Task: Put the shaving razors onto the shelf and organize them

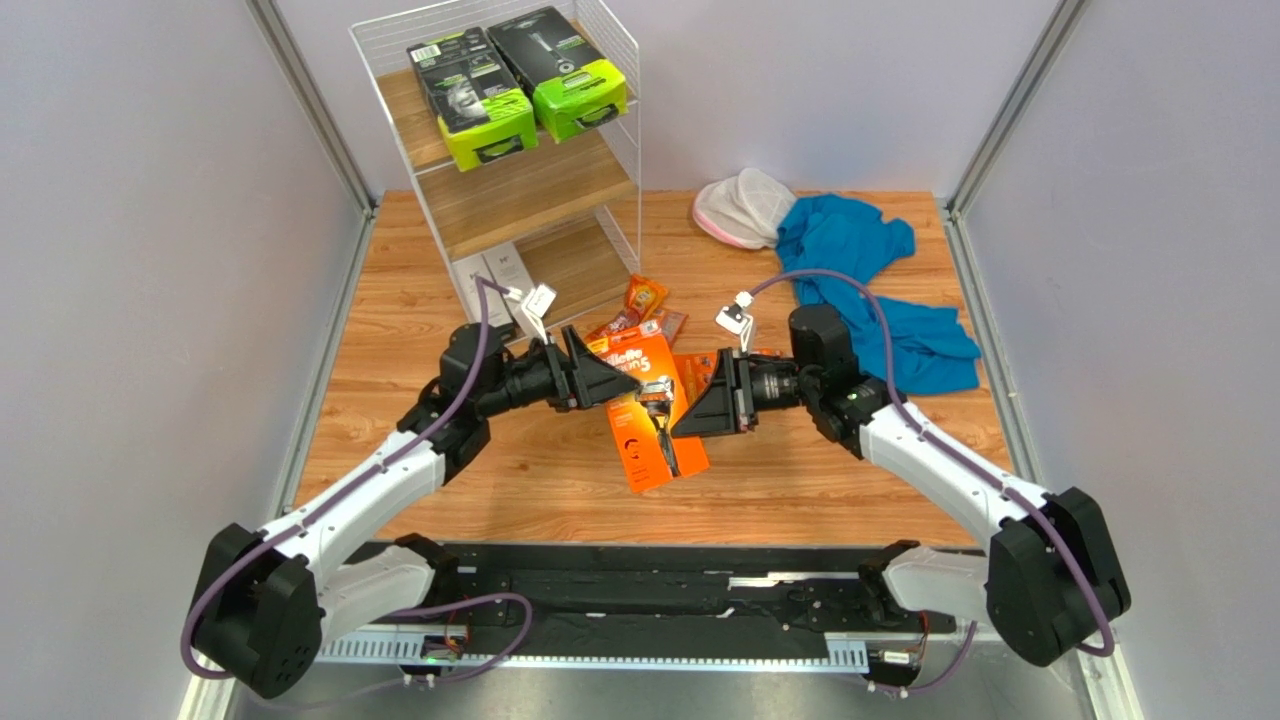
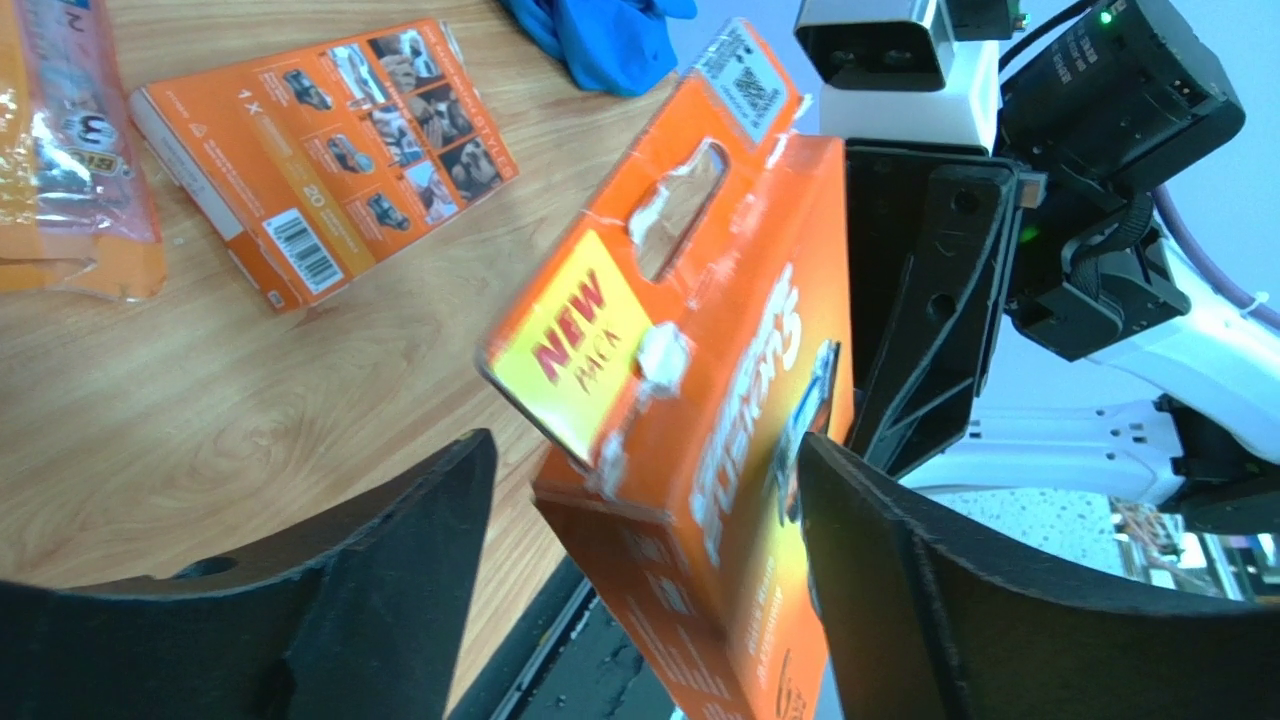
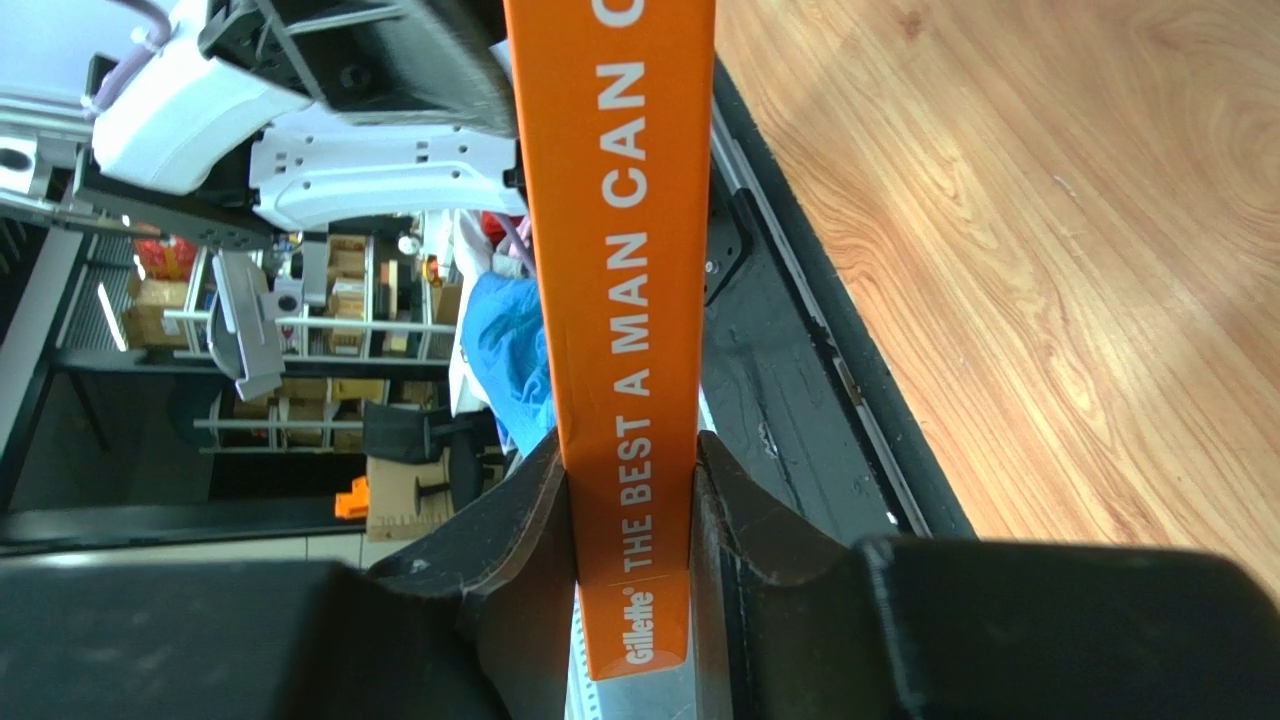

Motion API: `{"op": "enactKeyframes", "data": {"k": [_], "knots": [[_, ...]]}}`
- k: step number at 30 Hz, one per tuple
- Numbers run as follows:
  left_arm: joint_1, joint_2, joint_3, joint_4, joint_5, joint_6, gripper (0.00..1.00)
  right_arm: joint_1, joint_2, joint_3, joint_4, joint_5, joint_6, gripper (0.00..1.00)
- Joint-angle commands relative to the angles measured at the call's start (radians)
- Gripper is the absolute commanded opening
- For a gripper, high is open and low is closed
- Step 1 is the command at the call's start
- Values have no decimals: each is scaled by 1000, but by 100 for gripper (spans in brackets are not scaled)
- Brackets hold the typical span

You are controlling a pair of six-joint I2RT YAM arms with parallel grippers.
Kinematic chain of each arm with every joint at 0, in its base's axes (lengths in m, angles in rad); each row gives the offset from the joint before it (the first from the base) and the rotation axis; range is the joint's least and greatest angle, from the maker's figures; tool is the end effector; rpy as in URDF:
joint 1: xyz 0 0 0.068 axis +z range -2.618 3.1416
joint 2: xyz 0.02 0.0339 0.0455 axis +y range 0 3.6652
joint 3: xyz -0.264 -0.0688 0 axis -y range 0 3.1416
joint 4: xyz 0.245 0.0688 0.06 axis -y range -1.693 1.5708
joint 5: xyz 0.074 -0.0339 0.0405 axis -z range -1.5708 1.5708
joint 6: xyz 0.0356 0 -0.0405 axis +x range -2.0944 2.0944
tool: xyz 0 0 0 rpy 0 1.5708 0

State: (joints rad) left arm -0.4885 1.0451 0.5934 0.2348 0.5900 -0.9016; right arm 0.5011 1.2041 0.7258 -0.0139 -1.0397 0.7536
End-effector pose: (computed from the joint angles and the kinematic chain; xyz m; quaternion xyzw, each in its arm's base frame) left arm 0.1985 -0.1279 0.2666 0.0253 0.7673 -0.5579 0.3152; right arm 0.2059 0.1478 0.2570 -0.1593 0.7709 0.6067 0.1106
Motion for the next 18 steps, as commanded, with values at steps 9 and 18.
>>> {"op": "enactKeyframes", "data": {"k": [9,18], "knots": [[-1,41,-10,213,42,-100,0,25,-64,38,-46,56,-40,18],[-1,55,68,236,-100,-181,0,24,-296,-124,73,412,208,75]]}}
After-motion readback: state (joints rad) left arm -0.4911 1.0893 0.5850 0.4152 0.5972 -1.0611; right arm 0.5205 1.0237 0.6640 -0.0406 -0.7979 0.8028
